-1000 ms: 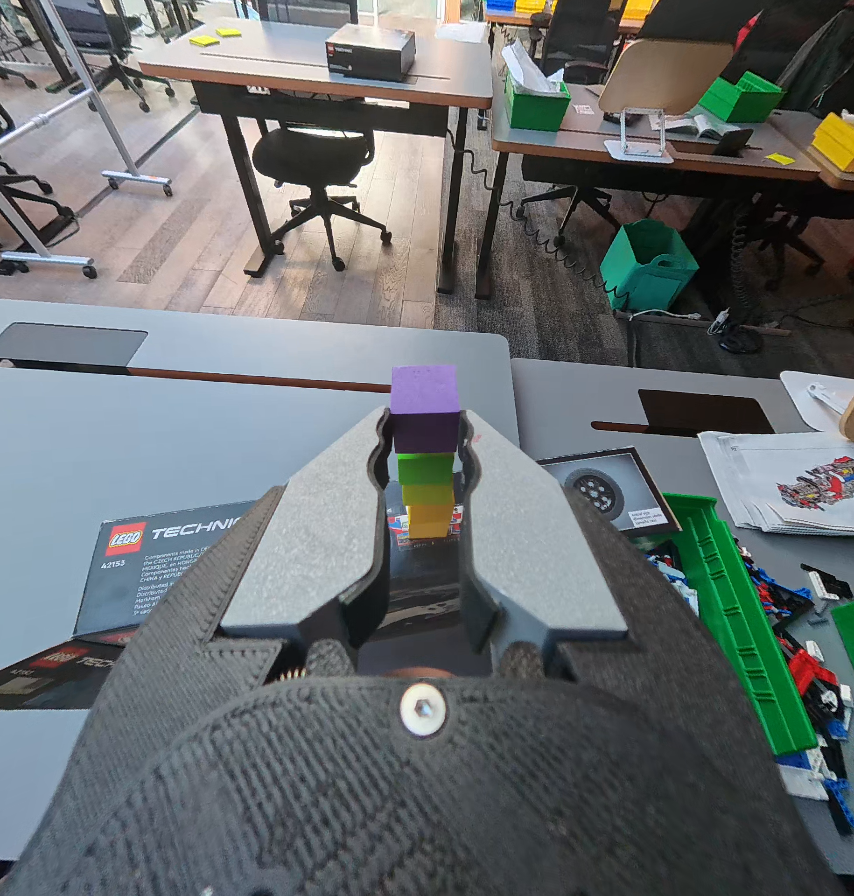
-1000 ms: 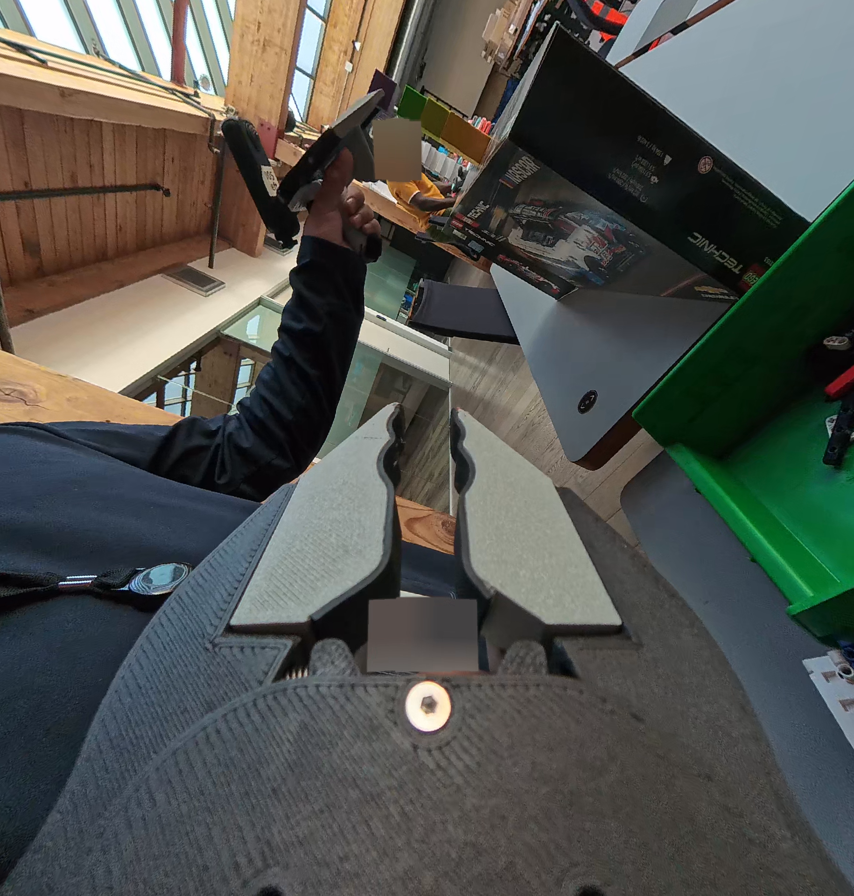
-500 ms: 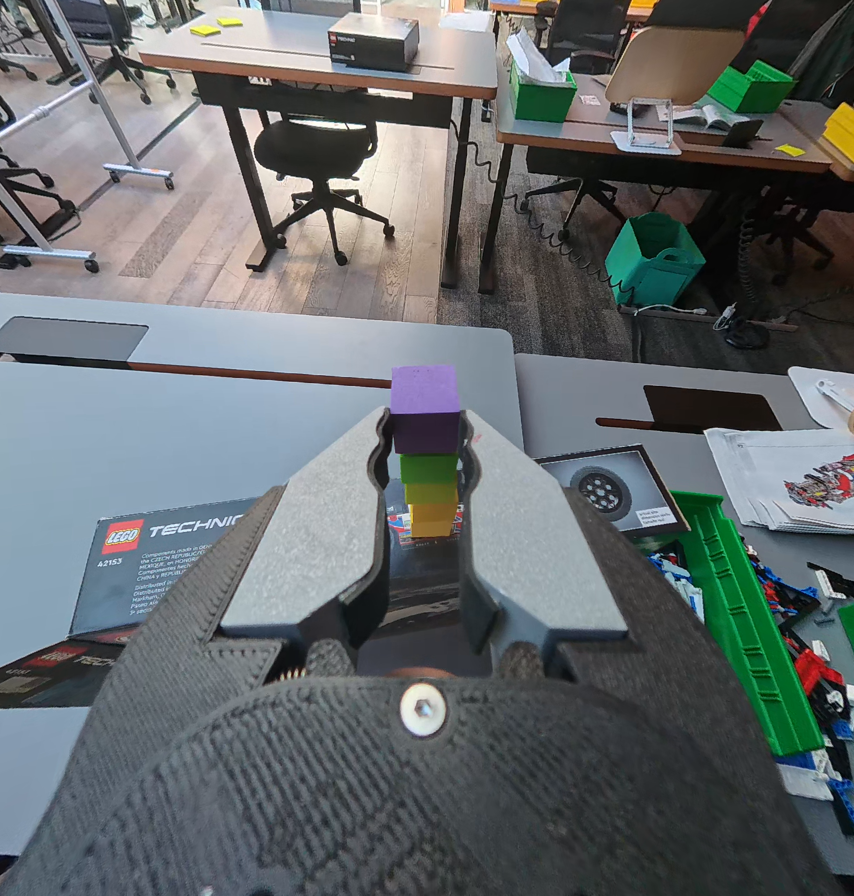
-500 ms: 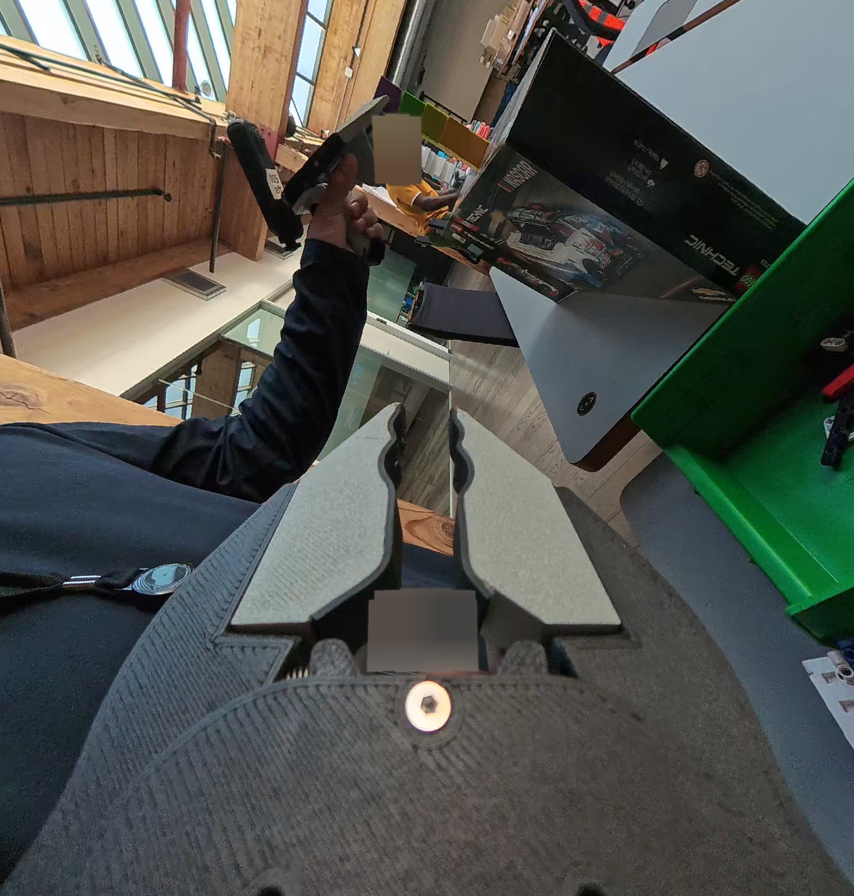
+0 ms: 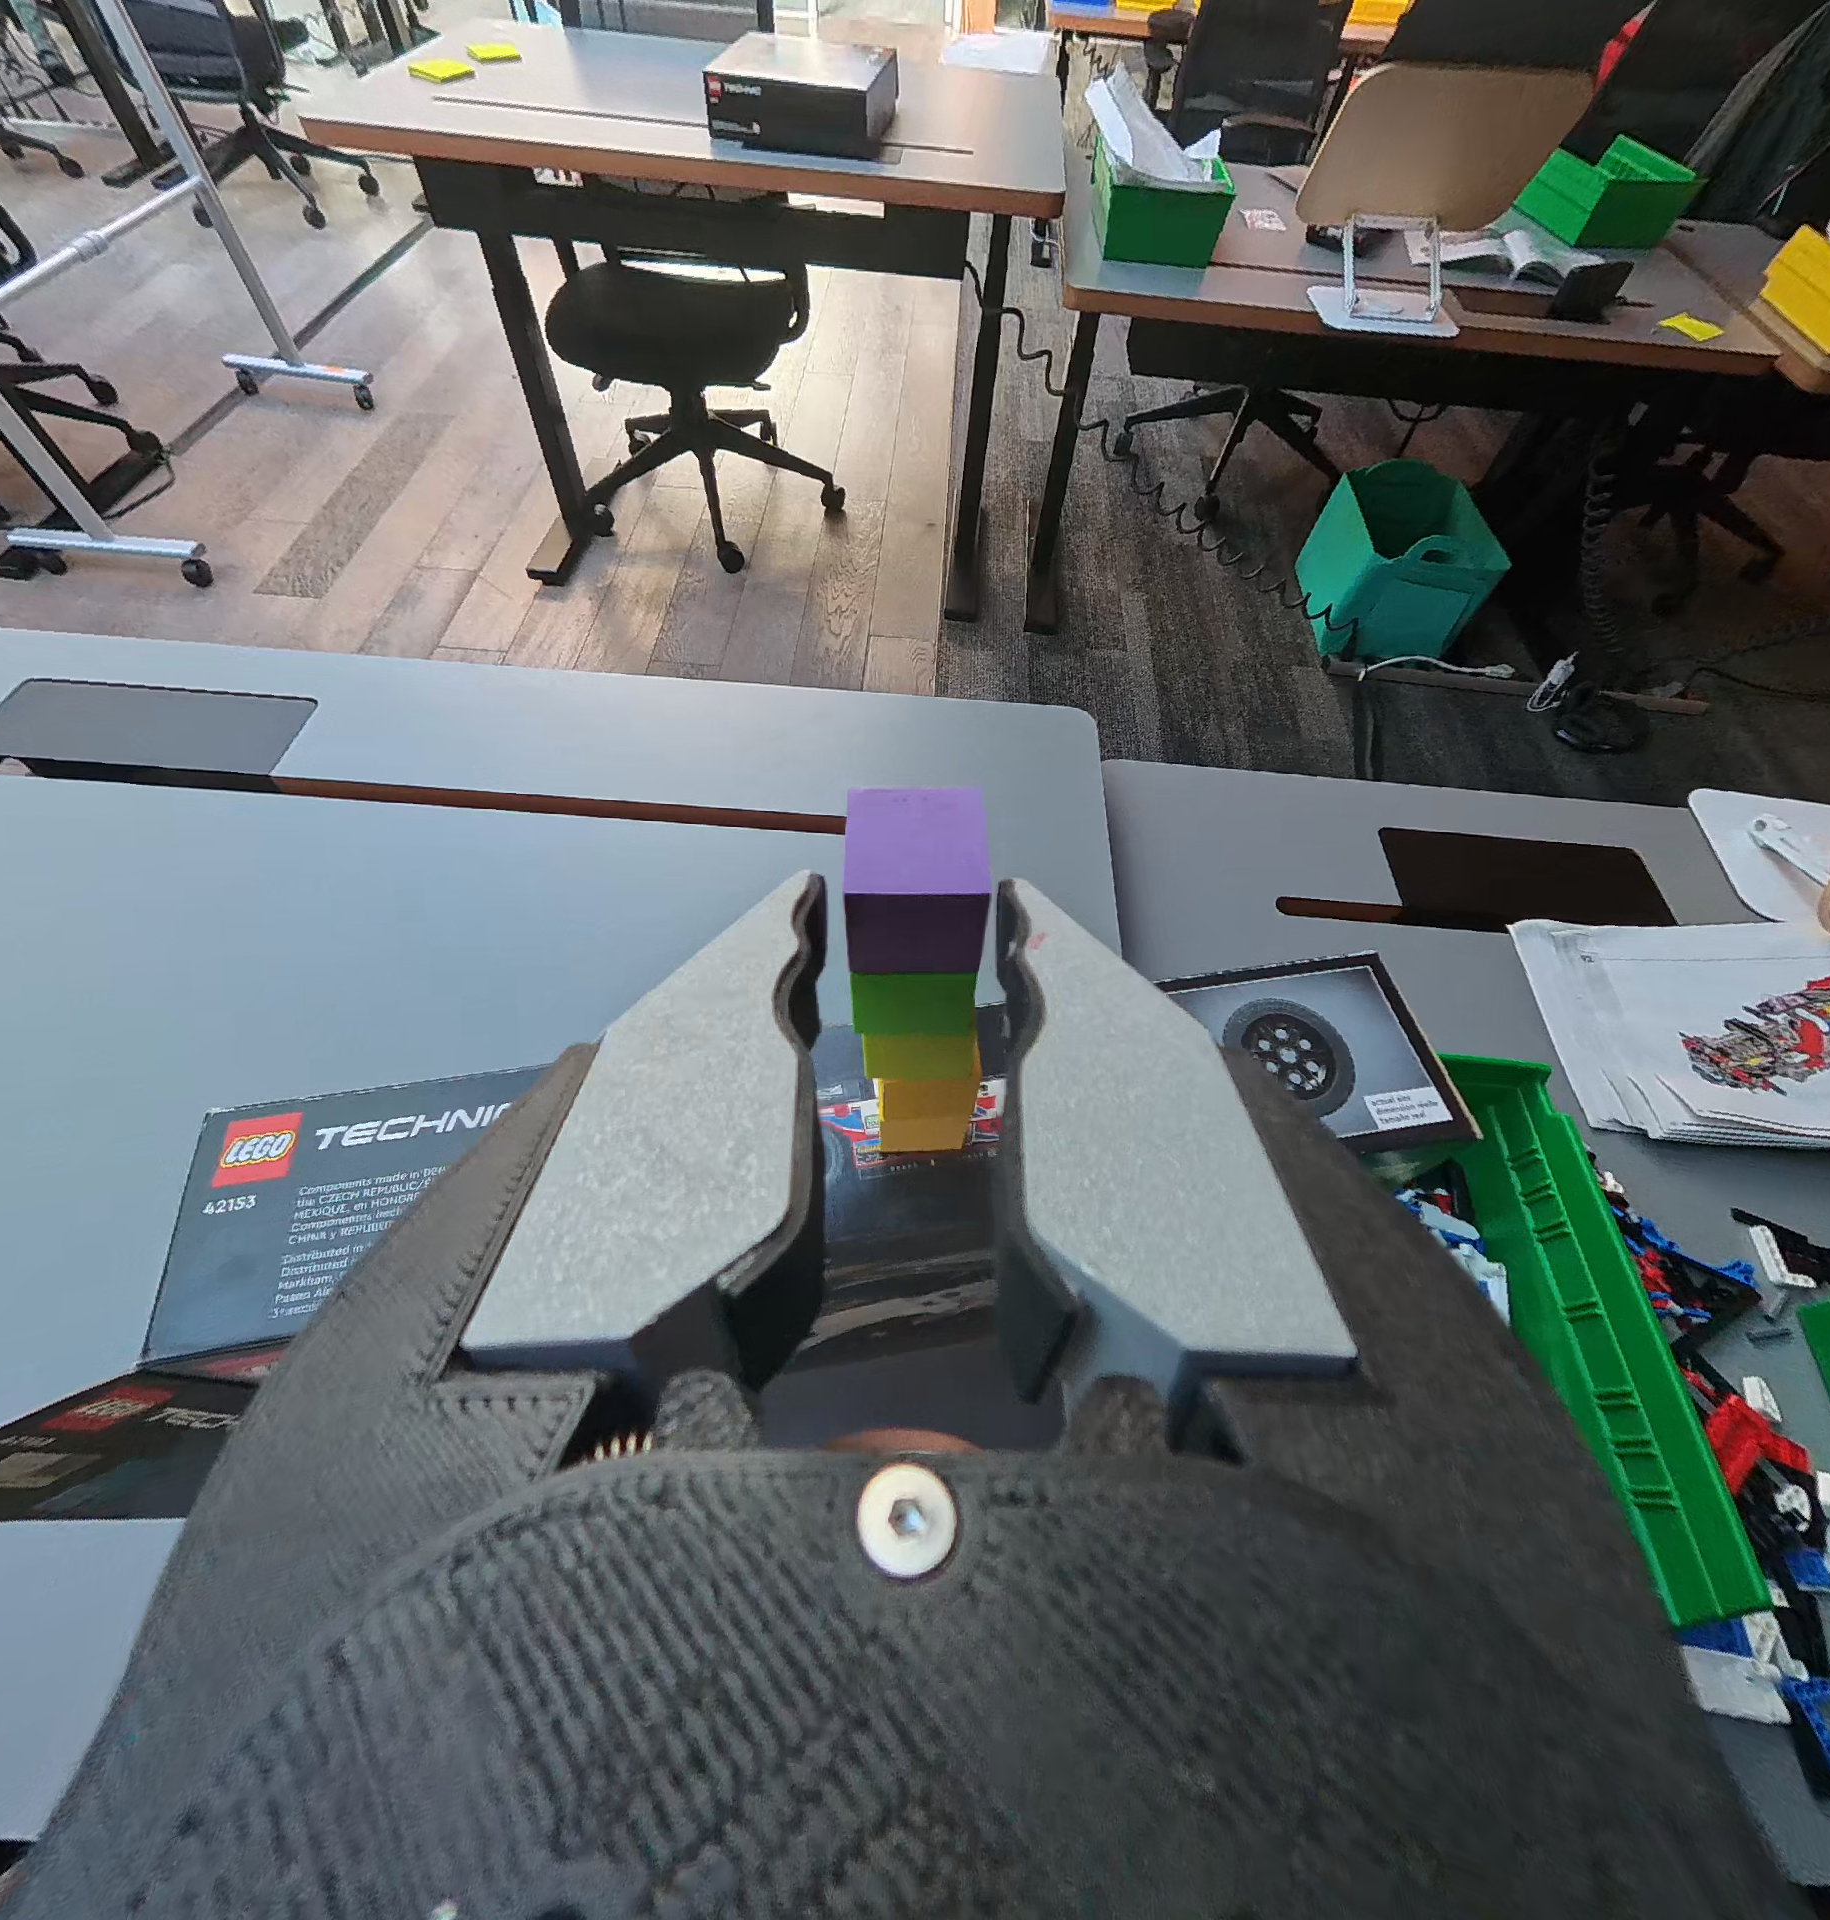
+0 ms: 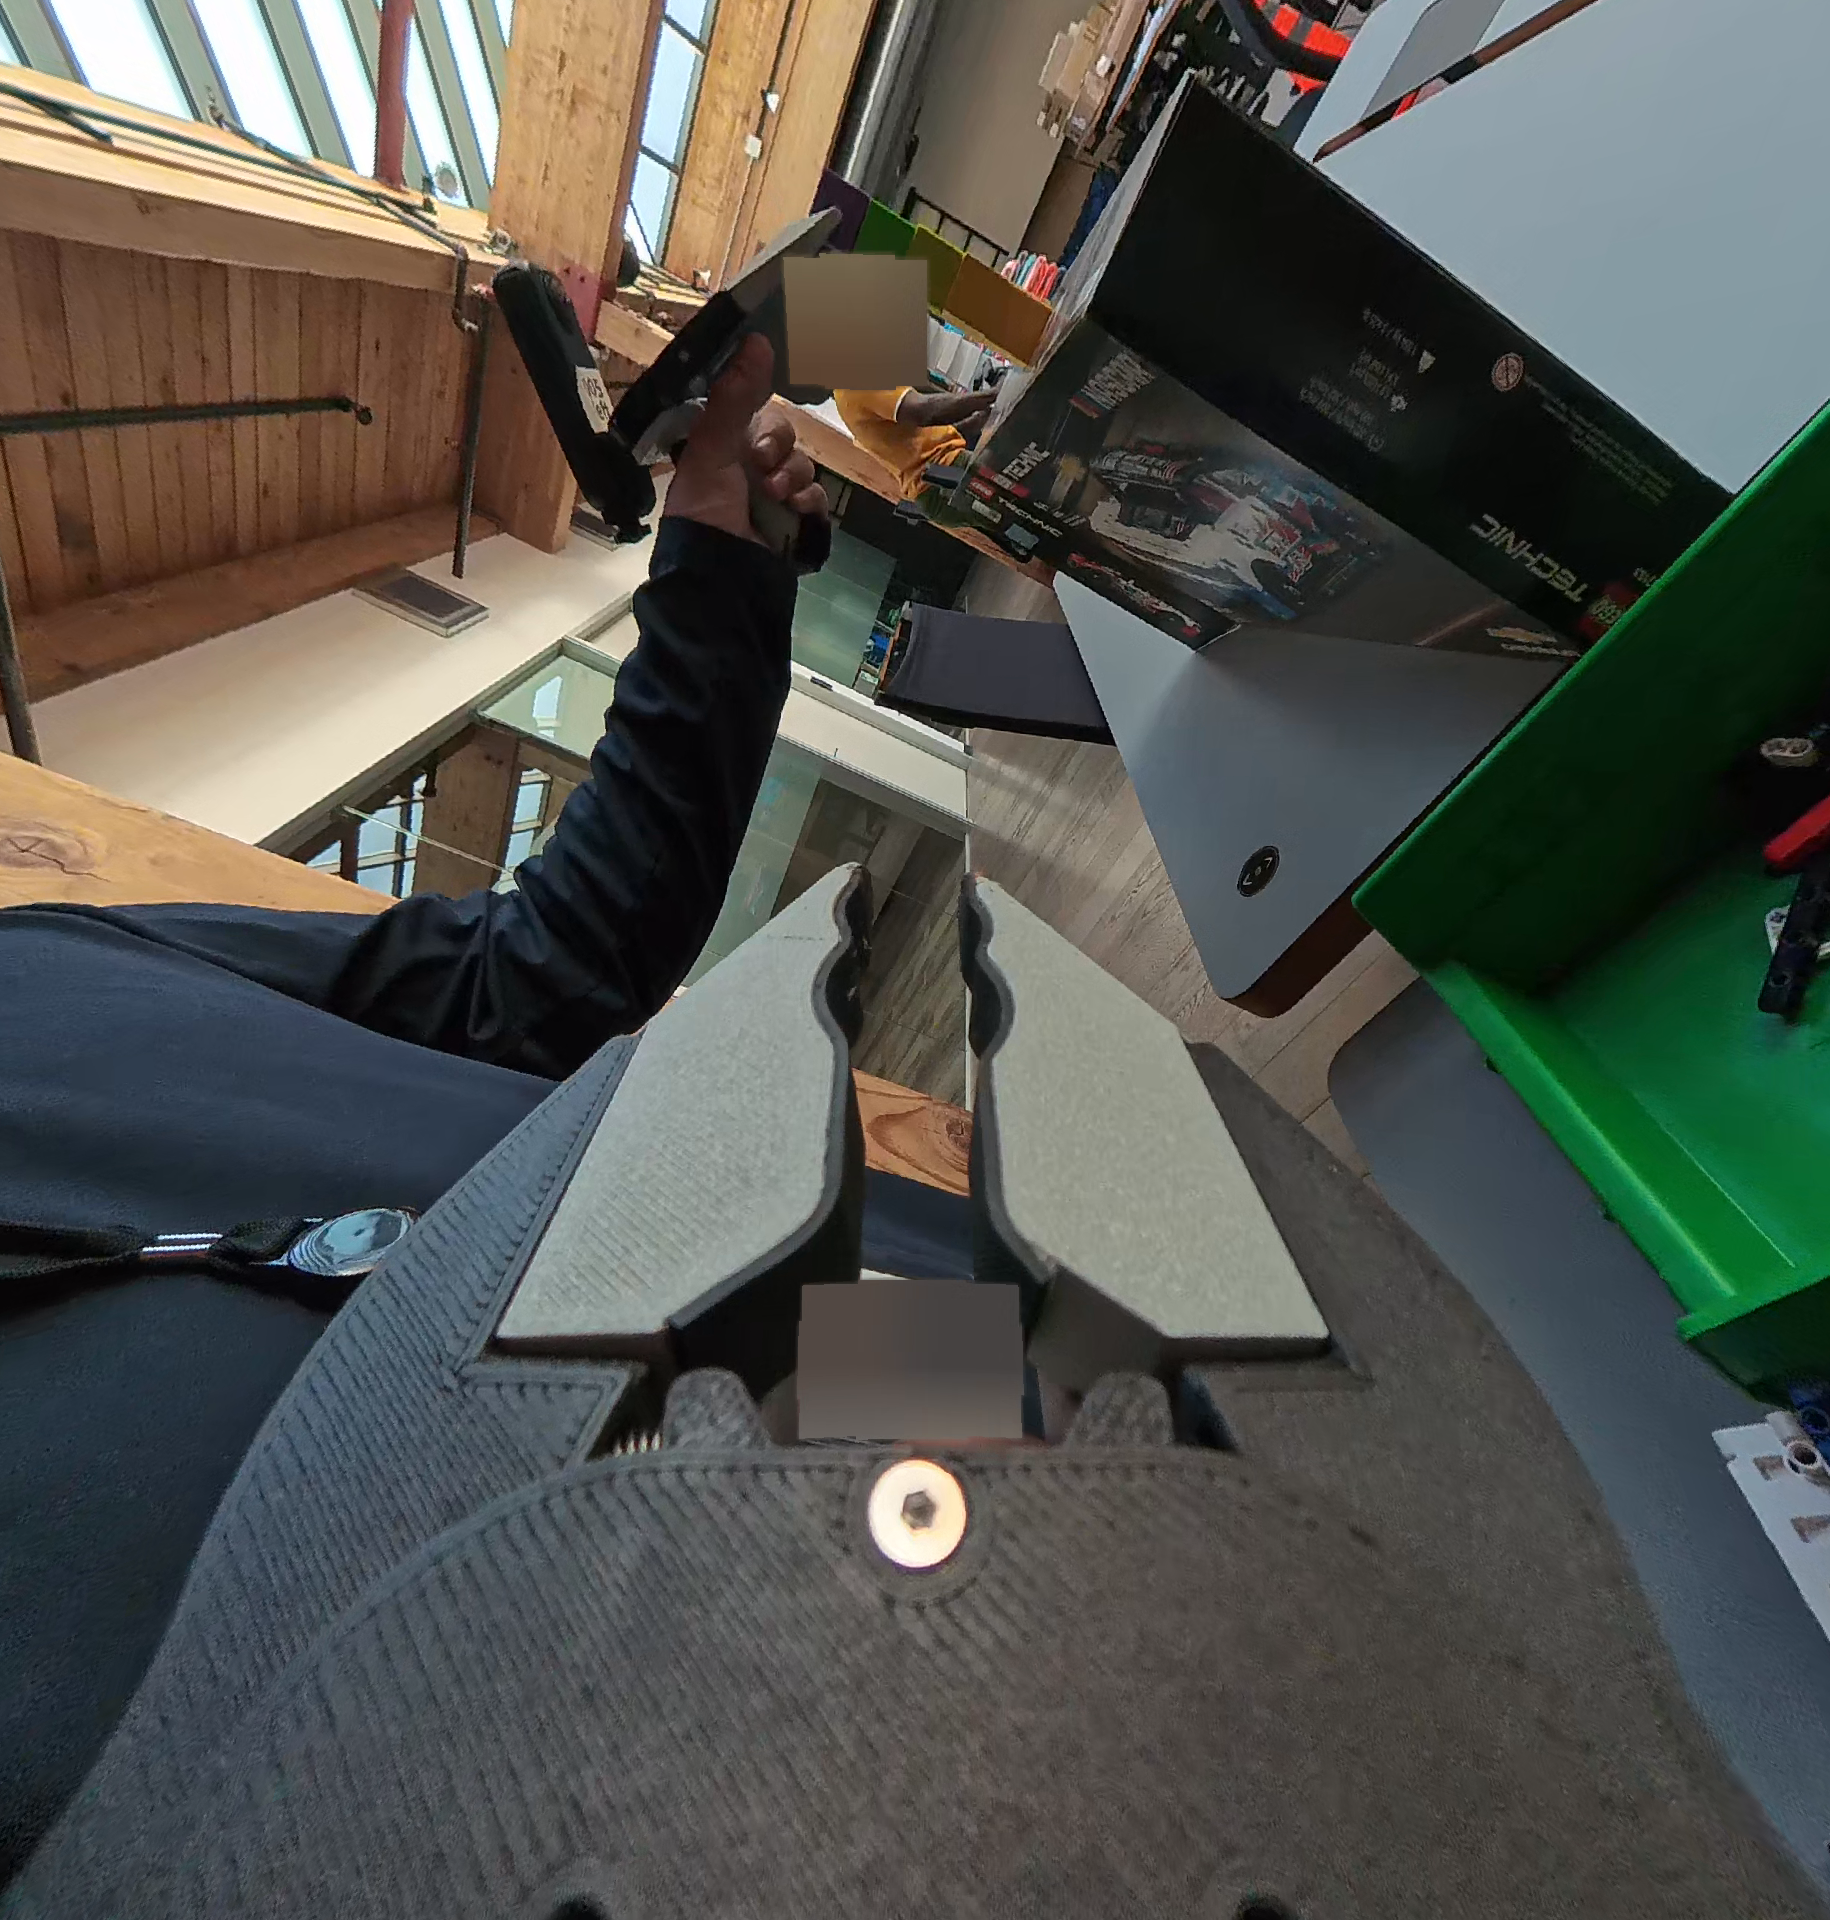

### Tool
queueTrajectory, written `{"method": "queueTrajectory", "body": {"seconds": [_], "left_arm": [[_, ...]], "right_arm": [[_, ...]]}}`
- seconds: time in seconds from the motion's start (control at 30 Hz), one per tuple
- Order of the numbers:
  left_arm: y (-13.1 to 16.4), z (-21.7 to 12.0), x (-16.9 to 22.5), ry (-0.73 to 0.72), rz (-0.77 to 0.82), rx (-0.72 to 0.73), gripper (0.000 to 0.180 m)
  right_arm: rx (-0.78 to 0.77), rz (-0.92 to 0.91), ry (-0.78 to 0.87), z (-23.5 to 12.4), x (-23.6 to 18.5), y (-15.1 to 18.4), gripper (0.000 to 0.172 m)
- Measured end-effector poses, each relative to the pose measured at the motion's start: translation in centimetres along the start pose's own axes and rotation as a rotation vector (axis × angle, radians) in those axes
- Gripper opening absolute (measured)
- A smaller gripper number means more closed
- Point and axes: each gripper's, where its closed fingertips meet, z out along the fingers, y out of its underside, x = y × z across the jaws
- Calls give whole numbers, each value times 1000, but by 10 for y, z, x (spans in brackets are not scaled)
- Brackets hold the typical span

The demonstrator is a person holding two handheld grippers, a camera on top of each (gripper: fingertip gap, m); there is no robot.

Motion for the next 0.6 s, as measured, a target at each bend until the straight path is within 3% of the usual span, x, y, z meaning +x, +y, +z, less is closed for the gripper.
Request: {"method": "queueTrajectory", "body": {"seconds": [0.27, 0.37, 0.47, 0.6], "left_arm": [[-8, -8, -2, -20, -8, 36, 58], [-6, -17, 1, -15, -8, 38, 77], [14, -33, 9, 22, 4, 29, 76], [60, -53, 10, 69, 12, -22, 53]], "right_arm": [[-2, -3, -1, -1, 0, -1, 13], [0, -5, 0, -2, 0, -1, 13], [12, -8, 8, -5, 1, -2, 12], [34, -5, 19, -11, 3, -4, 12]]}}
